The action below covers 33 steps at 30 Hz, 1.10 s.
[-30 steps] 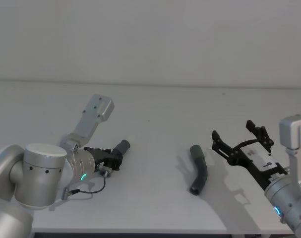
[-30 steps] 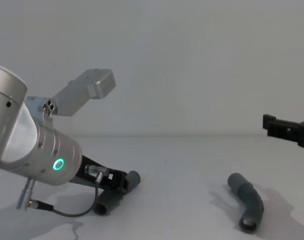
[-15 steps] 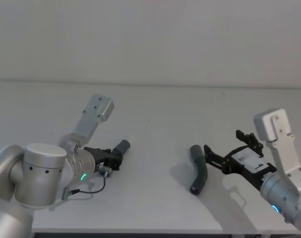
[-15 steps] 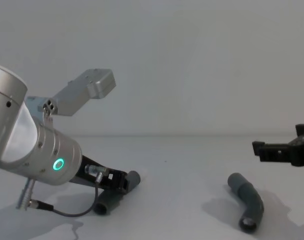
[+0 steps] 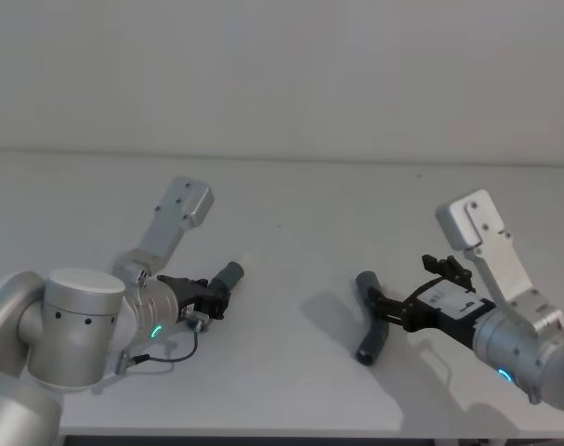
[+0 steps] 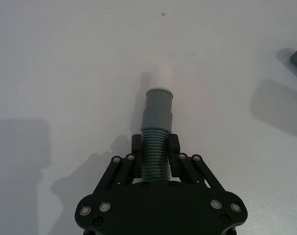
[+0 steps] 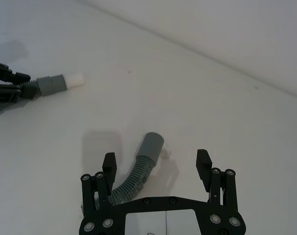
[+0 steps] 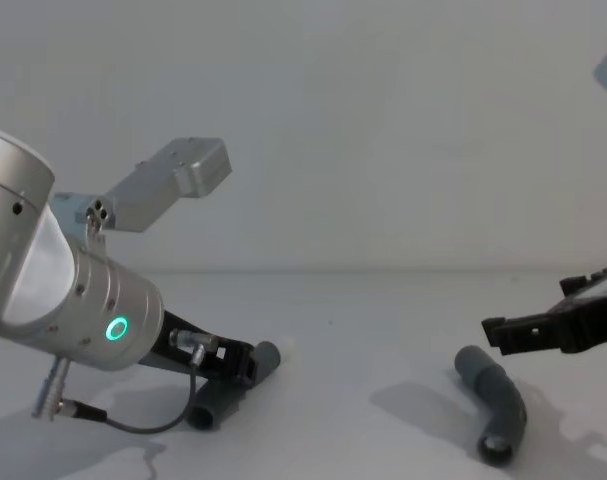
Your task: Use both hands to pick up one end of the pipe from the table, align the ends, and insert them.
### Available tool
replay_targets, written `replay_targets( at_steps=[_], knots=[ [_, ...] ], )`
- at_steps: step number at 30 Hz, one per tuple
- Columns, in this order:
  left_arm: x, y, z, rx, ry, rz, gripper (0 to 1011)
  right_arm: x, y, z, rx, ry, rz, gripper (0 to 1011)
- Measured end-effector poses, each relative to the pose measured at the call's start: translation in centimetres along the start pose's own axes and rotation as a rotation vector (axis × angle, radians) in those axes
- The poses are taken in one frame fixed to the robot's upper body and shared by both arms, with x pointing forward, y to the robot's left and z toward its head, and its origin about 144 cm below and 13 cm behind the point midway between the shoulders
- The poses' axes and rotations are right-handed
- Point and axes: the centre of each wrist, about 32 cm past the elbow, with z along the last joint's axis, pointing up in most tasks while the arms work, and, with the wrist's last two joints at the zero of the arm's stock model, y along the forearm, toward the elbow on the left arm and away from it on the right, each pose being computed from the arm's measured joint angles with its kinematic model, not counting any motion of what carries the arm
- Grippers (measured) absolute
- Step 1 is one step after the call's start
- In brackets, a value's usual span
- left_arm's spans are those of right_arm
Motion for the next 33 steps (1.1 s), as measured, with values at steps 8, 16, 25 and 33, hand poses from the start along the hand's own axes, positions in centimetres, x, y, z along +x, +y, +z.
replay_targets(
  at_steps=[8, 16, 25, 33],
  knots=[
    [0.0, 0.0, 0.0, 0.000, 0.000, 0.000, 301, 0.2, 1.0, 0.9, -0.047, 0.023, 0.026, 1001],
    [0.0, 0.0, 0.0, 0.000, 0.000, 0.000, 301, 0.4, 1.9, 1.6, -0.083, 0.062, 0.046, 1001],
    [0.0, 0.0, 0.0, 0.000, 0.000, 0.000, 301, 0.4, 2.5, 2.0, -0.112, 0.092, 0.065, 1001],
    [0.0, 0.0, 0.0, 0.000, 0.000, 0.000, 301, 0.2, 2.8, 2.0, -0.136, 0.114, 0.082, 1001]
  ],
)
